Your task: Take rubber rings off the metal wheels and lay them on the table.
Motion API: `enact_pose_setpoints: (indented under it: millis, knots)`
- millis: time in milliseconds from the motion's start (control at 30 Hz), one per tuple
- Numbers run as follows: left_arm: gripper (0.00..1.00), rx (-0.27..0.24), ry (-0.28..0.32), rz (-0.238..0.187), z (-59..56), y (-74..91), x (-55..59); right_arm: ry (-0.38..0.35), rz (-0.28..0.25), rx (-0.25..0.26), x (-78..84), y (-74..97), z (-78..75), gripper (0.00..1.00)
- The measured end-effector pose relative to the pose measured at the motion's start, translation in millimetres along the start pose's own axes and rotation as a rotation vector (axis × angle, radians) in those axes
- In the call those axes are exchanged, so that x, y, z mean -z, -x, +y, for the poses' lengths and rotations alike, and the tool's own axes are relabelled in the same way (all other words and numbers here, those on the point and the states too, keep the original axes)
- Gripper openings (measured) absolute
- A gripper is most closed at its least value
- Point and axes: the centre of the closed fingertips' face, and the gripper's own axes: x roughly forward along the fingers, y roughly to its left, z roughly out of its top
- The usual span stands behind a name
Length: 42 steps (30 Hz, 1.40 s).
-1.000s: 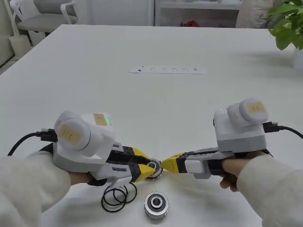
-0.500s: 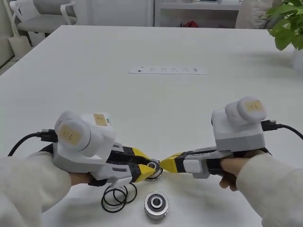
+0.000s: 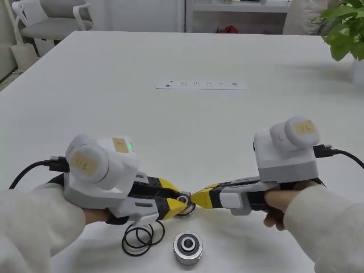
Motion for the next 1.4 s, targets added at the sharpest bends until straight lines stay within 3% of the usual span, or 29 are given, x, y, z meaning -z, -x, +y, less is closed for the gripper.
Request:
enact_pose_setpoints:
  millis: [867,1000,1400]
  knots:
    - [0.13,-0.002,0.008,-0.009,0.1,0.0,-0.2,0.023,-0.021,-0.049,-3.9,-2.0,11.3,0.0]
    - [0.13,-0.009,0.019,-0.015,-0.2,-0.5,-0.7,0.014,-0.051,-0.07,-9.4,-1.6,14.7,0.0]
    - [0.14,-0.017,-0.012,0.009,-2.5,-0.7,-1.5,-0.01,-0.049,-0.036,-6.2,0.1,4.2,0.0]
